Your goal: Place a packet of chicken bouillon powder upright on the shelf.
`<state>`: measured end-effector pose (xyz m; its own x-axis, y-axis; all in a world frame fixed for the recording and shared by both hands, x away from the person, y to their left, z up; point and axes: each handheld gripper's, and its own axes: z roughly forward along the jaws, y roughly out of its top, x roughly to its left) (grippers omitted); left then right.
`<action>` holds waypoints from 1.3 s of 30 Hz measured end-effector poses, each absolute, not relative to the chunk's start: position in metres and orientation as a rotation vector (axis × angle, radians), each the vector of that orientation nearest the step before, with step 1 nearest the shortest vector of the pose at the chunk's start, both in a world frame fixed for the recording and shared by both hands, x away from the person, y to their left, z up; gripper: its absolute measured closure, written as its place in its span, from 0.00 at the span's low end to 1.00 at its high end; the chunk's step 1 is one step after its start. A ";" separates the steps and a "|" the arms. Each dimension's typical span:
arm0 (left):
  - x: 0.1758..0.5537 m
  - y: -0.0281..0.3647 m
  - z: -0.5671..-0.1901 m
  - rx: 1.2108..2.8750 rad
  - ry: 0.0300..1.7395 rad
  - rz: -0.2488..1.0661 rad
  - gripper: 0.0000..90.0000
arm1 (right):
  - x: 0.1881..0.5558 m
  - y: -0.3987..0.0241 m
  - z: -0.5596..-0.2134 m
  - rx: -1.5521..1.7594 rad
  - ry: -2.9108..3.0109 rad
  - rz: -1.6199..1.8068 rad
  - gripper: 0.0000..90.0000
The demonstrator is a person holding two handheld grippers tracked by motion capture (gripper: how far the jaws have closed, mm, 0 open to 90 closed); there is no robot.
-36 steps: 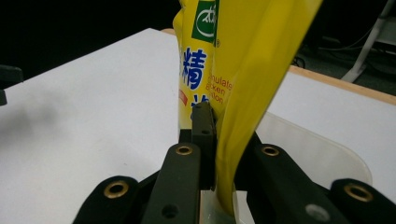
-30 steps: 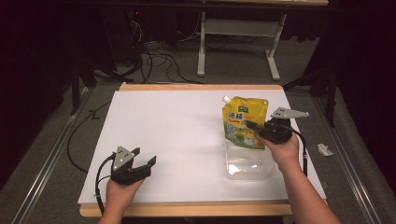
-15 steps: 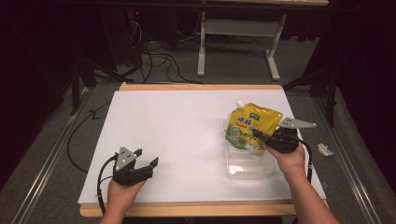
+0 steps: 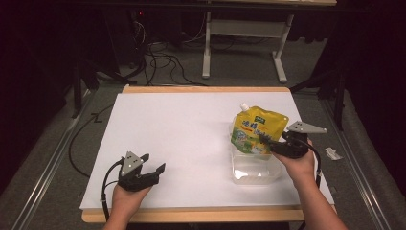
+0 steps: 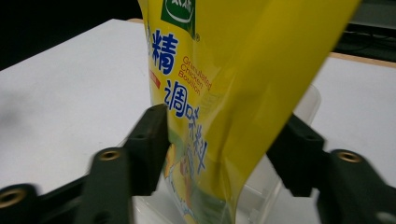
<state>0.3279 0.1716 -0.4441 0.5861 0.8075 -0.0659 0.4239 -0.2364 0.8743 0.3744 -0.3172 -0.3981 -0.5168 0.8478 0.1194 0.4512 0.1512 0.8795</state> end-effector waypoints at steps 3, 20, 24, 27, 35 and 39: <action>0.328 0.169 -0.445 1.871 0.984 0.496 0.32 | 0.366 -0.320 -0.394 1.263 2.004 1.305 0.27; 0.324 0.160 -0.443 1.892 0.920 0.453 0.31 | 0.296 -0.277 -0.358 1.093 2.067 1.410 0.05; 0.324 0.160 -0.443 1.893 0.910 0.431 0.28 | 0.298 -0.245 -0.363 1.024 2.151 1.431 0.06; 0.324 0.159 -0.441 1.888 0.897 0.431 0.26 | 0.307 -0.213 -0.373 1.005 2.203 1.421 0.05; 0.326 0.161 -0.446 1.911 0.898 0.401 0.24 | 0.312 -0.155 -0.402 0.971 2.318 1.443 0.07; 0.325 0.158 -0.446 1.911 0.899 0.403 0.23 | 0.303 -0.162 -0.403 0.959 2.297 1.474 0.10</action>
<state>0.3251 0.1582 -0.4455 0.6753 0.7318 -0.0918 0.4180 -0.2772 0.8651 0.3032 -0.1617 -0.4030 -0.7530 0.6436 0.1369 0.3928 0.2728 0.8782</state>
